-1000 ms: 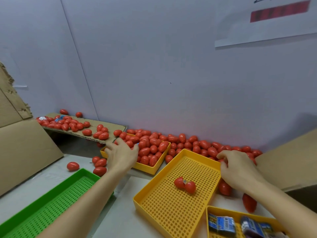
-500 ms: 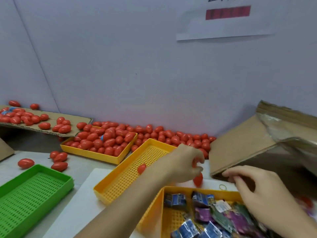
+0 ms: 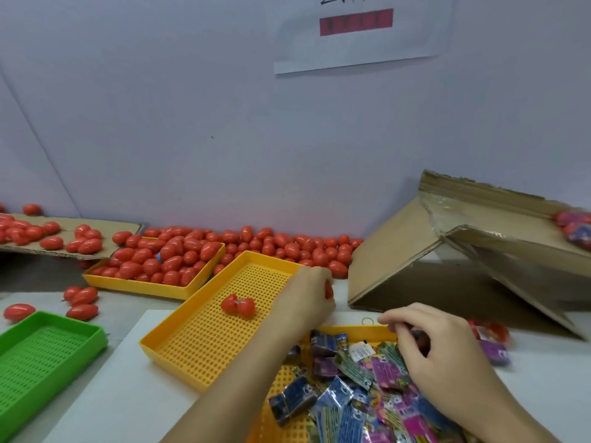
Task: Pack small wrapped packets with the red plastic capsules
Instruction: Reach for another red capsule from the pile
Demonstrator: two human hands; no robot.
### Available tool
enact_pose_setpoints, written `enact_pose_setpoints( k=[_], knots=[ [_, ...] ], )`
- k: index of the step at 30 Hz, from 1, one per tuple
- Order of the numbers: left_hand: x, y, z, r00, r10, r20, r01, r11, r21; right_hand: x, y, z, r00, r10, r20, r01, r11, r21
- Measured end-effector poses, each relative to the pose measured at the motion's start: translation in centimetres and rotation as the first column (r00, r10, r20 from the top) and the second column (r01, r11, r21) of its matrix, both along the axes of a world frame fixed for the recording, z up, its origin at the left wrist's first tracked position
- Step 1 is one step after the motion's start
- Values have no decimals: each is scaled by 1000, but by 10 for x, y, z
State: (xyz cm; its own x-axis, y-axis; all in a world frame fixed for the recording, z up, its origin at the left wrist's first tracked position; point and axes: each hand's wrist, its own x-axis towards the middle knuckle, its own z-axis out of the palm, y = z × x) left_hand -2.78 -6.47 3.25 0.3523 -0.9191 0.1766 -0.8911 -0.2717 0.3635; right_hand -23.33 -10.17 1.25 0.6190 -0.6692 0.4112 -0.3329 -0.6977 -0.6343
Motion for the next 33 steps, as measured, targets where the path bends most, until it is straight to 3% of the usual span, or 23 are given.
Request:
enact_pose_setpoints(
  k=[3, 6, 8, 16, 22, 28, 33],
  knots=[
    [-6, 18, 7, 979, -26, -203, -23, 972, -235, -2, 0, 1, 999, 19, -29, -19, 1000, -20],
    [-17, 42, 12, 864, -131, -487, -83, 916, -393, -2, 4, 4, 997, 42, -69, -44, 999, -24],
    [-24, 61, 9, 803, -172, -571, -130, 884, -449, -2, 9, 6, 989, 71, -130, -74, 997, -17],
    [-28, 85, -5, 718, -179, -673, -262, 826, -499, 14, 37, 5, 926, 93, -367, -107, 994, -17],
    [-38, 84, -8, 714, -199, -672, -223, 844, -487, 16, 41, 3, 940, 33, -339, -63, 995, -77],
    [-38, 86, -8, 688, -185, -702, -235, 858, -456, 13, 35, 5, 982, -55, -180, 52, 998, -18],
    [-39, 86, -9, 677, -192, -711, -205, 878, -433, 12, 35, 8, 969, 17, -246, -6, 999, 47]
  ],
)
